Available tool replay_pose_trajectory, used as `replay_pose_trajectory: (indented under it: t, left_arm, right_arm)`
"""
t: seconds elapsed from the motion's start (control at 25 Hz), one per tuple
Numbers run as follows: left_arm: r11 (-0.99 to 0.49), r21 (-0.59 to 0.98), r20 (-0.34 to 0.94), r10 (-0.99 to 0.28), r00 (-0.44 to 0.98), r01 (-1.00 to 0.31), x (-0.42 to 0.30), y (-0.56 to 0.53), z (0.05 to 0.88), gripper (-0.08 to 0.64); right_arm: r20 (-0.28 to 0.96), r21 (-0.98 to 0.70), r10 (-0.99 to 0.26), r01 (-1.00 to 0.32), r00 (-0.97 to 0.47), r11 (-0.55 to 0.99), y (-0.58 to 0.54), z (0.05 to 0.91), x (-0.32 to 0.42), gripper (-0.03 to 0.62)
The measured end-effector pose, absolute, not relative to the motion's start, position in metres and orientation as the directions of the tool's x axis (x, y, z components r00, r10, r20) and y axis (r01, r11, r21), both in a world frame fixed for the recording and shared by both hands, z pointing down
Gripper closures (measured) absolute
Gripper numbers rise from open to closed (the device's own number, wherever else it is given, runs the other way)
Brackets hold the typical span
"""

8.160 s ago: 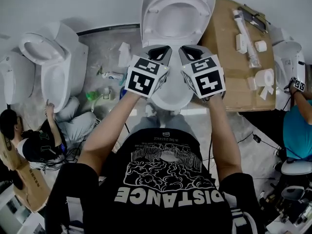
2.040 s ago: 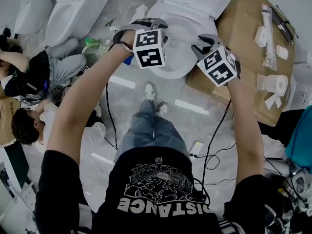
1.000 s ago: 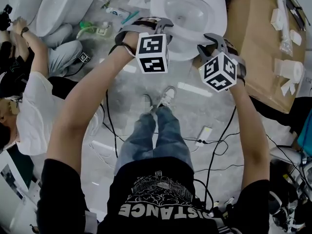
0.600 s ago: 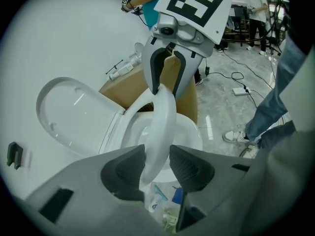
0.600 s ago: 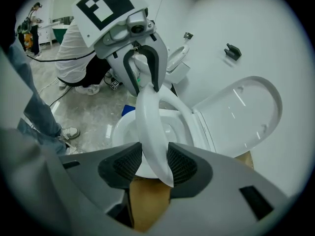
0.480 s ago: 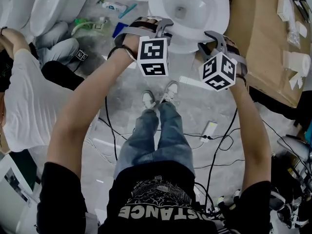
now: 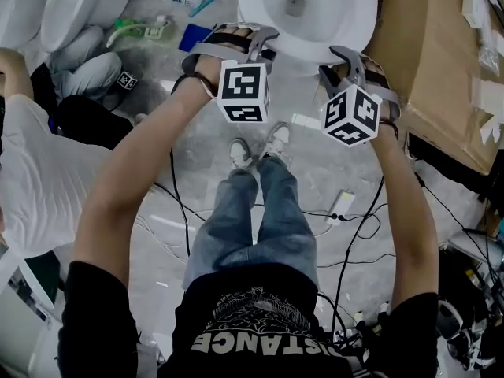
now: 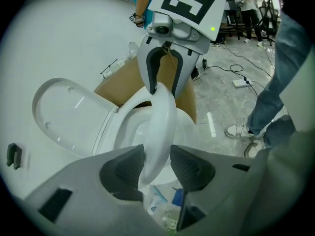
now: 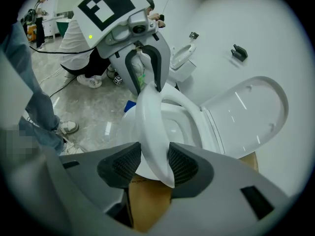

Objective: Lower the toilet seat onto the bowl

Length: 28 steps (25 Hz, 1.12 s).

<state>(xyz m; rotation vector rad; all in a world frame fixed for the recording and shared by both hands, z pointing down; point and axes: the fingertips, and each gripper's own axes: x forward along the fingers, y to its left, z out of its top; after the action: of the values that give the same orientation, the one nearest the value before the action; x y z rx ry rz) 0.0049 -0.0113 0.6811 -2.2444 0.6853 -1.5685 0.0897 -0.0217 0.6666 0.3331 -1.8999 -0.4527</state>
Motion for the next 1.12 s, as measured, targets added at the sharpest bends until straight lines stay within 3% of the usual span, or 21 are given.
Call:
replay_pose_trajectory:
  t: [1.12]
  left_arm:
    - [-0.881,-0.46,0.848,-0.472,0.242,-0.109,0.008,0.008,0.786,0.391]
  right_arm:
    - [0.885,0.386,-0.341,0.089,-0.318,0.918,-0.003,0.772,0.095,0.405]
